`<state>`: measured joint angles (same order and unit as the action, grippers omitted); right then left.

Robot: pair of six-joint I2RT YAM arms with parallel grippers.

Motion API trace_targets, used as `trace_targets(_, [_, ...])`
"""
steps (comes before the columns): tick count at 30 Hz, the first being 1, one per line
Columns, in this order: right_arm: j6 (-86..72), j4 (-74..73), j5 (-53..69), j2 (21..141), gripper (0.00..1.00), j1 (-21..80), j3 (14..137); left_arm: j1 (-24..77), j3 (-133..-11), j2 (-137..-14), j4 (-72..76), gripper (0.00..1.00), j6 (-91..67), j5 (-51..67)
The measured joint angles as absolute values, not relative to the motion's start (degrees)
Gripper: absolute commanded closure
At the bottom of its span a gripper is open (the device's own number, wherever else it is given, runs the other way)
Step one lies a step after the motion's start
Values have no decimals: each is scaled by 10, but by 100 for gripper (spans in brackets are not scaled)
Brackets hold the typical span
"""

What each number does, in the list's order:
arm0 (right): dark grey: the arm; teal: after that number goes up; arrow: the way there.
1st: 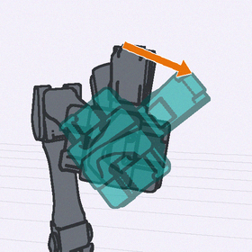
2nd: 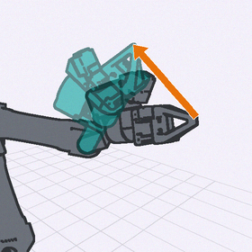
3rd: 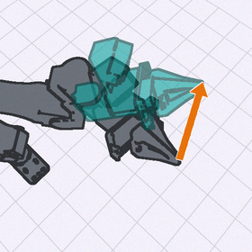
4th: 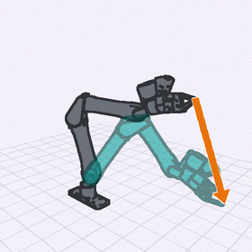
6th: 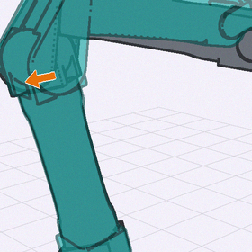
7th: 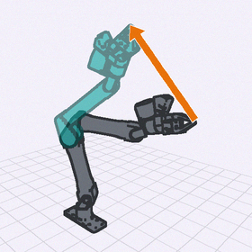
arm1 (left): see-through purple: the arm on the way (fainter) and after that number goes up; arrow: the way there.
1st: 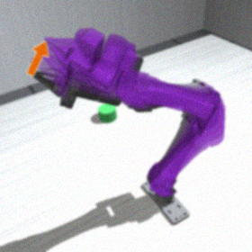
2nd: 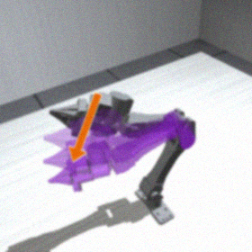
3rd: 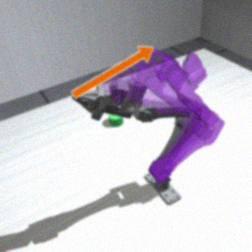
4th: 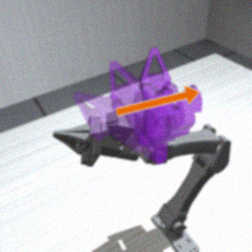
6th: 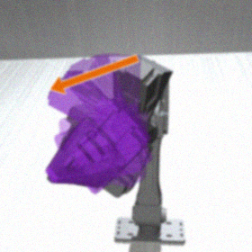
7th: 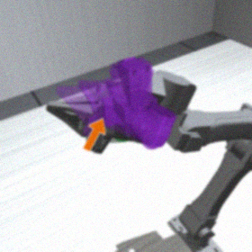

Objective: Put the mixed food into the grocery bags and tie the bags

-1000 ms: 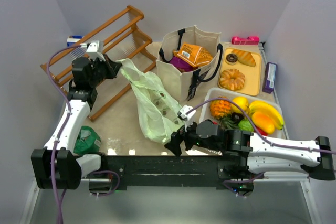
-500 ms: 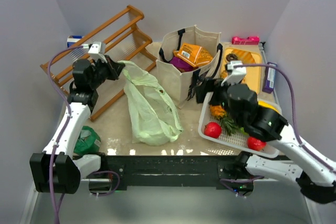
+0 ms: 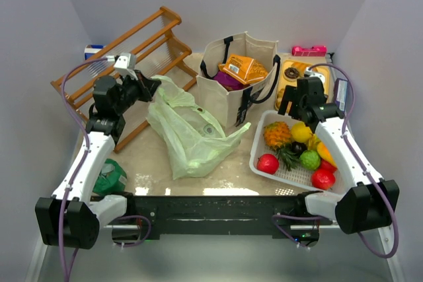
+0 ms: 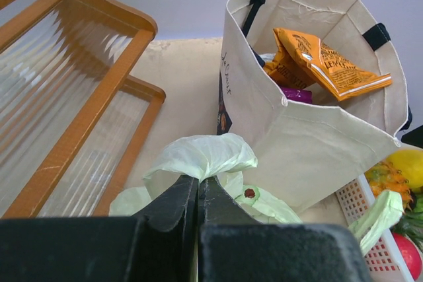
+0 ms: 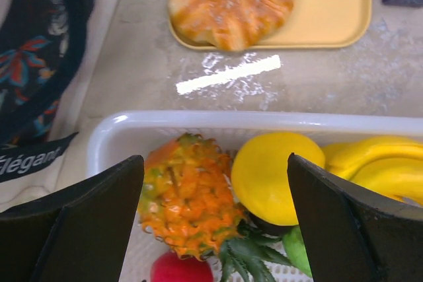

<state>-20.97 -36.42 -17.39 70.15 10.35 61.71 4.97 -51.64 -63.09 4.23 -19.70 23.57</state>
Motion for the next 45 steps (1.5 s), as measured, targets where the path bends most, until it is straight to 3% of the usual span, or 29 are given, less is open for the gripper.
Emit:
trace_targets(8, [-209,-384,-222,731,1,93,606,52,-516,-630,43,100,-193,241])
trace_targets(13, [-214,-400,-252,769,1,93,599,58,-516,-625,43,100,-189,243])
trace_targets(16, [-220,-407,-261,784,6,92,594,60,-516,-624,49,100,-189,243])
trace_targets(22, [-232,-413,-277,798,21,89,585,62,-516,-624,51,100,-189,243])
trace_targets(25, [-236,-417,-278,805,39,88,581,62,-516,-624,51,100,-189,243])
trace_targets(26, [-239,-416,-278,807,50,88,580,62,-516,-624,51,100,-189,243])
trace_targets(29, [-245,-418,-279,809,70,87,579,63,-516,-624,51,100,-189,244])
trace_targets(35, [-250,-456,-278,785,100,86,597,66,-516,-624,52,100,-186,251])
trace_targets(41, [-254,-485,-249,691,100,108,707,72,-509,-622,60,100,-184,258])
trace_targets(45, [-277,-457,-225,659,100,261,775,76,-509,-621,63,100,-183,267])
